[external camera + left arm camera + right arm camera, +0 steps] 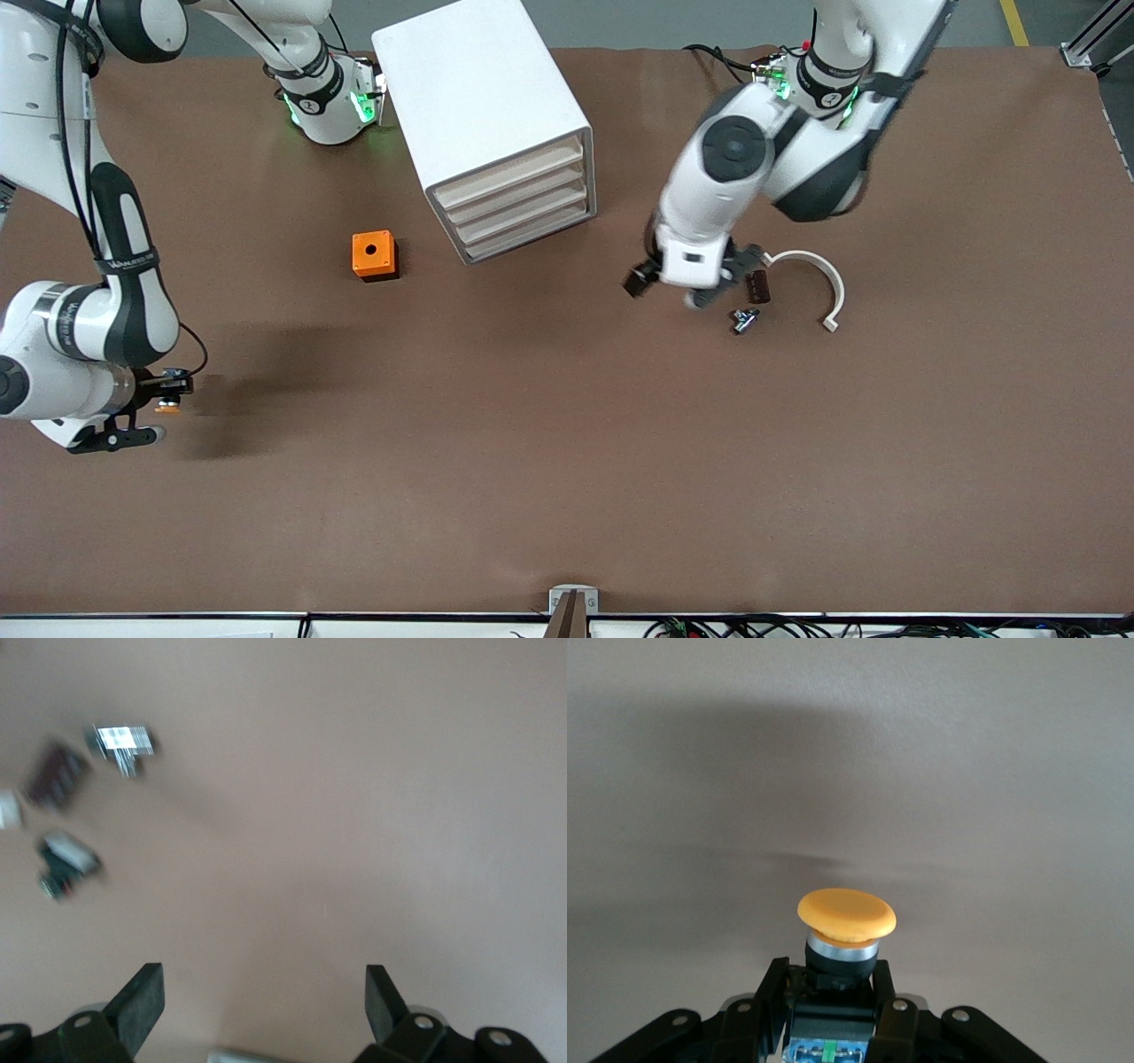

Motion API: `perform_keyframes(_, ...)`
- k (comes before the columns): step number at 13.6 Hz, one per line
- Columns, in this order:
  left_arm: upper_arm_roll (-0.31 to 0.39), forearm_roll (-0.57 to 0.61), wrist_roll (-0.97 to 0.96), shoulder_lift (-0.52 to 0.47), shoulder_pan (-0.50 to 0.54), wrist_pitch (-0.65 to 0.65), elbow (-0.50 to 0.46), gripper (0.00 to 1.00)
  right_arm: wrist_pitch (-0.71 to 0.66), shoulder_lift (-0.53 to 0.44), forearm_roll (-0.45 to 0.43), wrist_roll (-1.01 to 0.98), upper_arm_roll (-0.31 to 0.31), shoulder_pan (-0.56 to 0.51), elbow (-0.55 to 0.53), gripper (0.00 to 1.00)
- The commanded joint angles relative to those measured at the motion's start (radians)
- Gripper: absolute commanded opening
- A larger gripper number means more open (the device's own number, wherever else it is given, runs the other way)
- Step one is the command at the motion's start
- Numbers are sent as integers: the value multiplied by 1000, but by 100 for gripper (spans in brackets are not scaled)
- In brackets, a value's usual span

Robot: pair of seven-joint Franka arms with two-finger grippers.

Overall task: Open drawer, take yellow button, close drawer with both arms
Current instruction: 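Carry the button away with the right gripper while the left gripper retracts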

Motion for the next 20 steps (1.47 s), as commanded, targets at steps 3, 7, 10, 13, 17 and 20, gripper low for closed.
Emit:
perform_keyframes(3, -16, 16, 305, -103, 299, -202, 85, 100, 51, 10, -15, -16, 23, -38, -46, 22)
perform_keyframes(7, -14, 14, 570, -160, 468, -375, 205, 100, 146, 22, -15, -16, 23, -46, -81, 26)
perform_keyframes(10, -14, 5, 739, -198, 548, -449, 254, 100, 173, 22, -14, -16, 23, -50, -92, 29)
perform_keyframes(13, 86, 0, 922, -289, 506, -475, 220, 100, 168, 22, -14, -16, 23, -49, -90, 60)
perform_keyframes(17, 356, -39, 1125, -368, 313, -562, 206, 100, 151, 4, -15, -13, 23, -43, -83, 100)
perform_keyframes(20, 515, -41, 1220, -434, 148, -608, 165, 100, 32, -62, -14, 0, 32, -35, -67, 100)
